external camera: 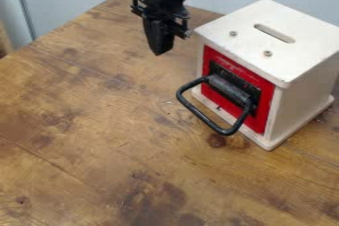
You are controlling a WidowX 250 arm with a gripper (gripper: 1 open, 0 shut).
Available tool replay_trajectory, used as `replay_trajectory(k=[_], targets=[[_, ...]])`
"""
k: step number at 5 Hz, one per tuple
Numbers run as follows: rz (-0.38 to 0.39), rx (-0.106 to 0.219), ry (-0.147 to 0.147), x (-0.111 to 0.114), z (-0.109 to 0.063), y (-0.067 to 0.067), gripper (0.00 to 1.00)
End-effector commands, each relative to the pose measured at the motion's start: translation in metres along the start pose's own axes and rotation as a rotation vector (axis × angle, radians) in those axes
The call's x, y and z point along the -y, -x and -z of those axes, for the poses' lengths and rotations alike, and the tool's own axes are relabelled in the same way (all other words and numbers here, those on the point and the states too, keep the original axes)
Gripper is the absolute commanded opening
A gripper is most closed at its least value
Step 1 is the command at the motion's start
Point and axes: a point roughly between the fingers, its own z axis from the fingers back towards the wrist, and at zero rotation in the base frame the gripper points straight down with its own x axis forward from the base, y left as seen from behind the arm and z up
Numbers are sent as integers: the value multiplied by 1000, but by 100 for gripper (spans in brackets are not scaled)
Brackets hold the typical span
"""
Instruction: Close the drawer
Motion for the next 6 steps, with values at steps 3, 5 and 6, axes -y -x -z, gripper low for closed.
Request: replay_trajectory(k=[3, 5, 6], targets=[[-26, 63, -19, 2, -36, -11, 0], [-27, 65, -19, 11, -34, -13, 0], [-23, 57, -15, 18, -32, -14, 0]])
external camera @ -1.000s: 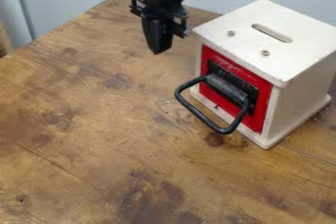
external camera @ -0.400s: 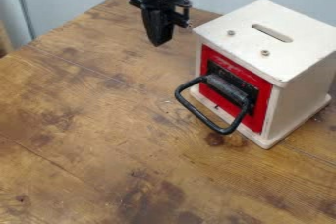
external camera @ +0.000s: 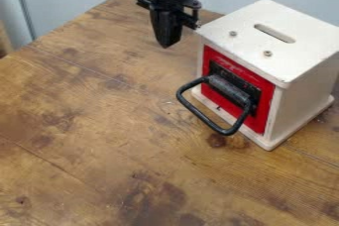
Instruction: Close the drawer
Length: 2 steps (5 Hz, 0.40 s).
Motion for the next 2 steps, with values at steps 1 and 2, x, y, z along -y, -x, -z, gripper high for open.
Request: replay_trajectory(k=[1, 2], targets=[[28, 42, -11, 16, -13, -6, 0], [25, 37, -12, 19, -7, -5, 0]])
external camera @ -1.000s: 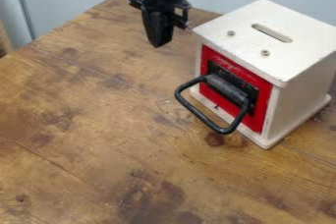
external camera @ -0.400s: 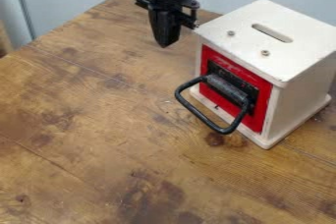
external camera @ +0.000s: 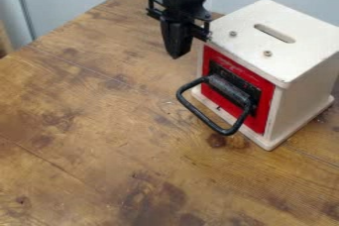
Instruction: Close the drawer
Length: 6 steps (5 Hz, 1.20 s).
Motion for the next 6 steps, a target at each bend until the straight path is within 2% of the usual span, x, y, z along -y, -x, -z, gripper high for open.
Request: replay_trajectory(k=[1, 4, 5, 6], targets=[[-4, 49, -18, 7, -19, -3, 0], [-49, 74, -26, 4, -26, -5, 0], [-61, 81, -29, 4, -35, -5, 100], [-75, 103, -38, 5, -51, -6, 100]])
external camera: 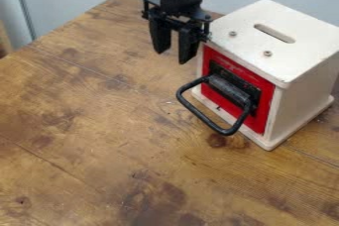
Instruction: Close the drawer
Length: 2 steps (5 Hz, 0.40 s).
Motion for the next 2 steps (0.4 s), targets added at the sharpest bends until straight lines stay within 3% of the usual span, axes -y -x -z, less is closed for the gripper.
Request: replay_trajectory(k=[1, 2], targets=[[13, 147, -21, 7, -70, -6, 100], [18, 147, -15, 12, -93, -2, 100]])
